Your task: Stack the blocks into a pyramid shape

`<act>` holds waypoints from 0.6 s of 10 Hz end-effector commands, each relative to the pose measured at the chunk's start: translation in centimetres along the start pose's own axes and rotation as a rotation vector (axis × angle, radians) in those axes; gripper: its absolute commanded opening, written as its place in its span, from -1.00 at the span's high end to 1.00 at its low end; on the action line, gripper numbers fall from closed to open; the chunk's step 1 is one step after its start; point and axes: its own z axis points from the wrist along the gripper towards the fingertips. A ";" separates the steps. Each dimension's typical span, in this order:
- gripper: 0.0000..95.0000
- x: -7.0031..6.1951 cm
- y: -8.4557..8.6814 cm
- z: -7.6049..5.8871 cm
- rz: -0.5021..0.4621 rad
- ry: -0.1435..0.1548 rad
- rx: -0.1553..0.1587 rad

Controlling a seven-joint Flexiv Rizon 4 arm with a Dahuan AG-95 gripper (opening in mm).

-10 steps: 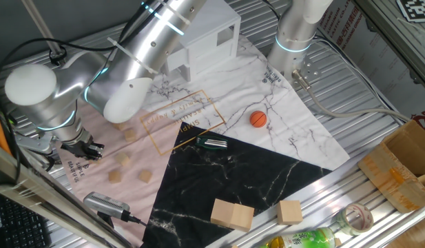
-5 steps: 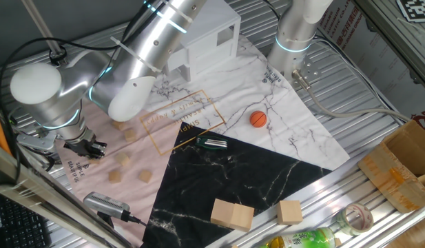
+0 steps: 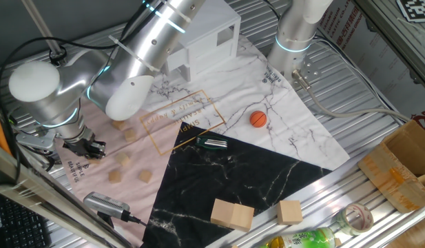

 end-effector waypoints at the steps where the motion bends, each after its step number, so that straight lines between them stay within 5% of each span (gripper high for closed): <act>1: -0.20 0.0 0.0 0.0 0.005 -0.003 0.000; 4: -0.20 0.1 -0.1 0.1 0.008 -0.002 0.002; 5: 0.20 0.1 -0.1 0.1 0.011 -0.003 0.002; 6: 0.20 0.2 0.0 0.2 0.012 -0.003 0.001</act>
